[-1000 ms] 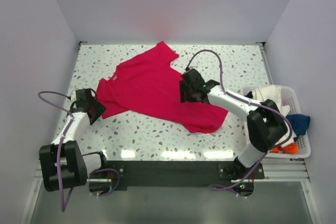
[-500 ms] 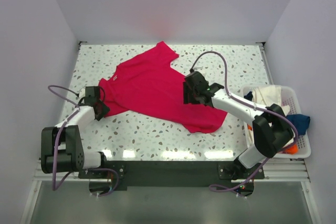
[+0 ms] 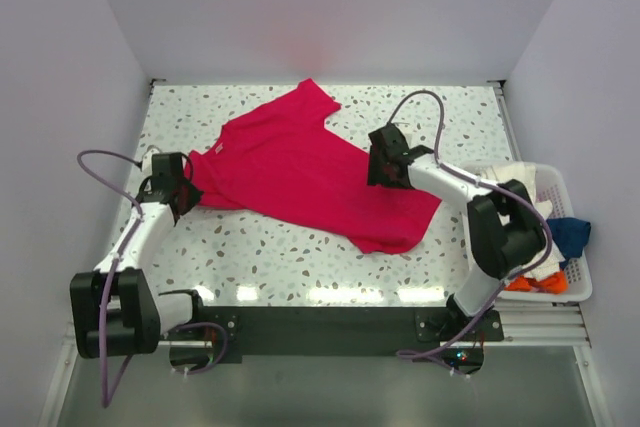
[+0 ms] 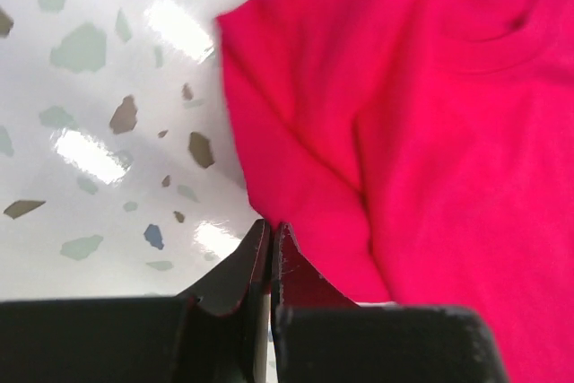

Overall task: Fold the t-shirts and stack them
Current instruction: Flatten the tshirt out

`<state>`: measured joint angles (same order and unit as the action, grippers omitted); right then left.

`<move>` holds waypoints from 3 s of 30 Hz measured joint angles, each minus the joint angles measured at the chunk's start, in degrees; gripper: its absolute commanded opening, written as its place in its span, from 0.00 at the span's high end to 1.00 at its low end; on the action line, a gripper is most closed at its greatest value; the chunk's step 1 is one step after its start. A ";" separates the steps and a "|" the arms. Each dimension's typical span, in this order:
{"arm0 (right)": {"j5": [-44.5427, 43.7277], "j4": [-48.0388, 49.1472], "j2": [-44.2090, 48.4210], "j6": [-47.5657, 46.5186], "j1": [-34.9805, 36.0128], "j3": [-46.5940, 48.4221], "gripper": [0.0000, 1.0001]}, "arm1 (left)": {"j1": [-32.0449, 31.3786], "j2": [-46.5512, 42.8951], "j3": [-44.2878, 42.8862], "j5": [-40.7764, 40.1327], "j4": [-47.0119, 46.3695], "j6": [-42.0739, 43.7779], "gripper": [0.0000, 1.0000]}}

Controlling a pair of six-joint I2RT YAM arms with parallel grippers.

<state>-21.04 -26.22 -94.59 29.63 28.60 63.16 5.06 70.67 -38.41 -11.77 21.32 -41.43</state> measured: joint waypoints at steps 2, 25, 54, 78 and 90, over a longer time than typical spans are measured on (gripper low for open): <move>-0.79 -0.39 -4.09 0.04 -1.42 2.69 0.26 | 0.00 -2.69 -1.05 1.03 0.17 0.63 1.00; -5.27 -9.11 -32.63 1.22 -8.96 35.45 1.00 | 0.07 -6.69 -1.73 10.54 0.20 5.75 1.00; 1.95 -4.26 13.51 4.79 5.31 -3.52 0.44 | 0.17 -10.47 -1.75 18.88 0.57 8.09 1.00; 3.85 5.62 12.31 16.06 7.02 -22.08 0.42 | 0.17 -9.60 -1.75 19.10 -0.17 8.09 1.00; -1.31 -1.92 11.47 13.38 6.45 -12.37 1.00 | 0.17 -9.55 -1.86 19.10 -0.20 8.09 1.00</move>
<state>-22.35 -28.14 -83.11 43.00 35.05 50.78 5.23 61.12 -40.27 7.33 21.12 -33.34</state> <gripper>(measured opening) 0.015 0.036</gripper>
